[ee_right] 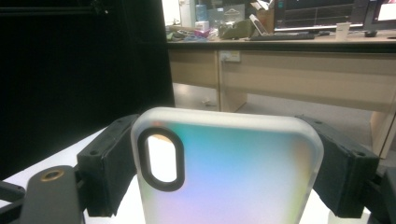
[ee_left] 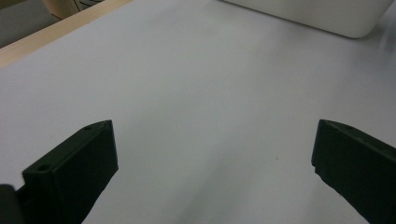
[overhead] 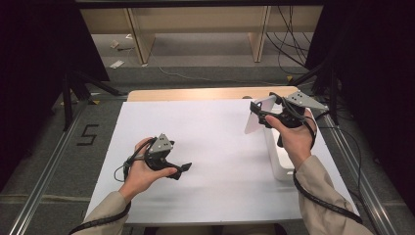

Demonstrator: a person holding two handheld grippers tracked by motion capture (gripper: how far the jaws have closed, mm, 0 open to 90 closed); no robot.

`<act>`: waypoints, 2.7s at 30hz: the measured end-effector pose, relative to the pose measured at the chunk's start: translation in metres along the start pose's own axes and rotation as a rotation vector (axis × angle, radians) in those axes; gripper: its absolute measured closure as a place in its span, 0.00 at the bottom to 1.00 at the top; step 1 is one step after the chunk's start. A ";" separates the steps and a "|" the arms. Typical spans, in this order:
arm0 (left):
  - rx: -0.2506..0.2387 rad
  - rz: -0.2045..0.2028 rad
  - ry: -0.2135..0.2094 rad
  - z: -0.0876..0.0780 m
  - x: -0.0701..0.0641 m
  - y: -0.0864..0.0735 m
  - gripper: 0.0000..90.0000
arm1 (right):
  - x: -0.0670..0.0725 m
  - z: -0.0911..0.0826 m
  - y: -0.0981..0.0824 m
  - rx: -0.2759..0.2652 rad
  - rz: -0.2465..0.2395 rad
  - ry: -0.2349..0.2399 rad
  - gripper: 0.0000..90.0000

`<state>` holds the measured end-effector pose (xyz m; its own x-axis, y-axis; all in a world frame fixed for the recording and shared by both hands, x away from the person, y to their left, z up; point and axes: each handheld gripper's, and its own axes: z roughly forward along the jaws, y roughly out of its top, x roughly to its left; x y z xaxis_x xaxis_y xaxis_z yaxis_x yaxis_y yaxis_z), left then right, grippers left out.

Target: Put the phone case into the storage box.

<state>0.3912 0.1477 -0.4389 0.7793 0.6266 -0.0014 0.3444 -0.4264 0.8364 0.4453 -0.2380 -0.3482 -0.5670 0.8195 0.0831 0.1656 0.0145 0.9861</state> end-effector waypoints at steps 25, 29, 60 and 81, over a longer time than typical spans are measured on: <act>-0.004 -0.004 0.008 -0.001 0.001 0.000 0.00 | -0.018 -0.013 0.007 -0.024 0.010 -0.070 0.21; -0.004 -0.003 0.009 -0.001 0.001 0.001 0.00 | -0.019 -0.014 0.008 -0.025 0.010 -0.077 0.21; -0.008 -0.004 0.014 -0.002 0.002 0.001 0.00 | -0.031 -0.021 0.009 -0.032 0.018 -0.126 0.21; -0.015 -0.007 0.017 -0.002 0.002 0.001 0.00 | -0.038 -0.025 0.009 -0.035 0.026 -0.157 0.21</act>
<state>0.3919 0.1495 -0.4366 0.7677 0.6408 0.0015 0.3422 -0.4120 0.8445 0.4485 -0.2831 -0.3389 -0.4291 0.8990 0.0877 0.1489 -0.0254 0.9885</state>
